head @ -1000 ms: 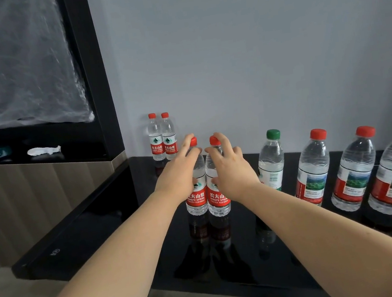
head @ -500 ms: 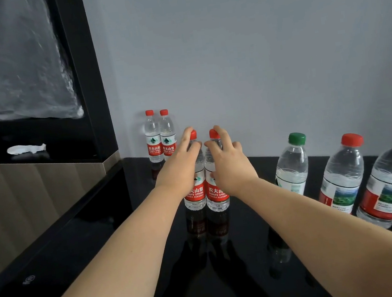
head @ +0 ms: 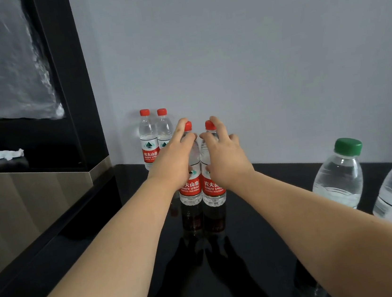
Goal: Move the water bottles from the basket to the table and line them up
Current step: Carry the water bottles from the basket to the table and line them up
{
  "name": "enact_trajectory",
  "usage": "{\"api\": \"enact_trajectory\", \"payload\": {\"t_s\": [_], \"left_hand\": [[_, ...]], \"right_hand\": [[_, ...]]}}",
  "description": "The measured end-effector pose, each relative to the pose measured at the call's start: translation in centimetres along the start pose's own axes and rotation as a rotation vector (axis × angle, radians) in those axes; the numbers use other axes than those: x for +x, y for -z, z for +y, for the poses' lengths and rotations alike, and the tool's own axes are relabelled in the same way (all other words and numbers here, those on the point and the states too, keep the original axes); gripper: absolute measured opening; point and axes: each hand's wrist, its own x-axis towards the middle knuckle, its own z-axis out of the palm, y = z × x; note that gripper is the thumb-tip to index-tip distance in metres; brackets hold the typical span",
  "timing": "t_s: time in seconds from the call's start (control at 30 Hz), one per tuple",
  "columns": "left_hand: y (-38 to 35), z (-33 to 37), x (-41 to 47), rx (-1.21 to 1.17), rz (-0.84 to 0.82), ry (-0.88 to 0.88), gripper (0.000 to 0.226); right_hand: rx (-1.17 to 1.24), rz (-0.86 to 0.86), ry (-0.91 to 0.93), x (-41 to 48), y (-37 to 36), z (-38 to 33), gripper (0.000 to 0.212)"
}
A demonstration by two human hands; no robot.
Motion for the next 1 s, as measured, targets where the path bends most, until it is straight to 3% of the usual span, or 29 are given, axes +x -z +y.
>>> {"api": "enact_trajectory", "payload": {"t_s": [0.63,1.0], "left_hand": [[-6.5,-7.9,10.5,0.029,0.023,-0.123,0.08],[-8.1,-9.9,13.6,0.09,0.008,-0.11,0.08]], "right_hand": [[-0.056,0.029,-0.027,10.2,-7.2,3.8,0.079],[-0.065,0.016,-0.026,13.6,-9.1,4.8,0.082]]}}
